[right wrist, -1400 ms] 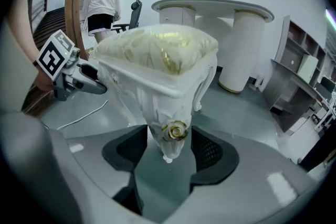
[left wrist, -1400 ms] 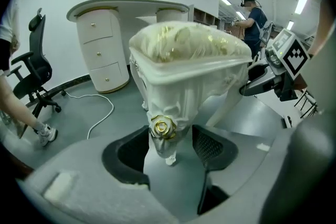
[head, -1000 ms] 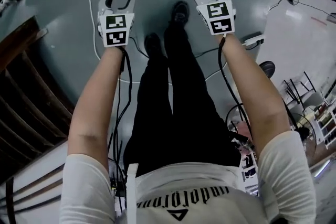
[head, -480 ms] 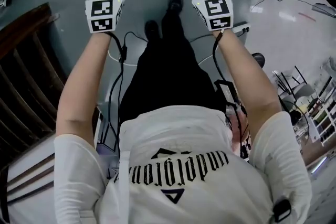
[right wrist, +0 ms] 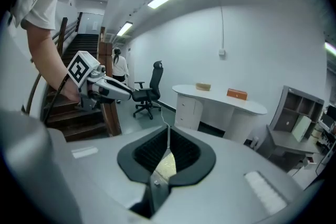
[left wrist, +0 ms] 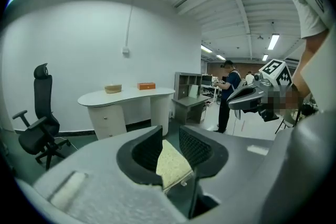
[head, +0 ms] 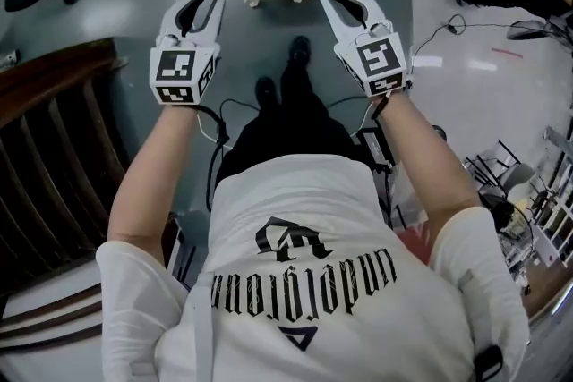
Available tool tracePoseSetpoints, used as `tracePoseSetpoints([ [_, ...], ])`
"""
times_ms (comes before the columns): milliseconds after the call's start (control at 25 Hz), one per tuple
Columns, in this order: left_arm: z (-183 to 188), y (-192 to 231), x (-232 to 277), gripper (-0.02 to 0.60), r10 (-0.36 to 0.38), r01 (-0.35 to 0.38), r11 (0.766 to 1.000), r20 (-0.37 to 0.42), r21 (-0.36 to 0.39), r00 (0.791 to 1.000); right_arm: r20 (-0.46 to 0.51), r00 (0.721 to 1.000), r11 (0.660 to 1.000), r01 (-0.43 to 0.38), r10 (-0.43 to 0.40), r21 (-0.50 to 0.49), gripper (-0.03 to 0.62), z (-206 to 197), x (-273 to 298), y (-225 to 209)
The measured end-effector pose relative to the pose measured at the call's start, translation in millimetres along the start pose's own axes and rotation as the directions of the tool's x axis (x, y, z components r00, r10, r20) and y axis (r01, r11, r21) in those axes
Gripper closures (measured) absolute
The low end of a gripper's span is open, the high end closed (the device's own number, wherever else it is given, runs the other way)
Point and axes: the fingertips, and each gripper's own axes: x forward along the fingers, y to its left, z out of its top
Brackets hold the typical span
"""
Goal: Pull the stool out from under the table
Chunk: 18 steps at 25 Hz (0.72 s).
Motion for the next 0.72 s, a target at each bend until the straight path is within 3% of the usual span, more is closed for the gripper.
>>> tracePoseSetpoints([
  [240,66,-20,-60,0.520,-0.028,0.029,0.999,0.077,-0.015,0.997,0.062,0.998,0.999,-0.022,0.024,-0.029,0.591,72,-47,18],
  [360,97,-37,-81,0.574,-0.058,0.055,0.998,0.112,0.031,0.992,0.098,0.995,0.997,-0.002,0.010,-0.075,0.591,98,-76,15],
  [520,117,-46,-116,0.574,-0.064,0.050,0.994,0.137,0.098,0.989,0.127,0.992,0.995,0.010,0.002,-0.096,0.592,122,-101,32],
  [720,137,-64,-162,0.574,-0.067,0.060,0.997,0.185,0.042,0.980,0.181,0.983,0.996,0.039,-0.025,-0.075,0.592,143,-142,51],
])
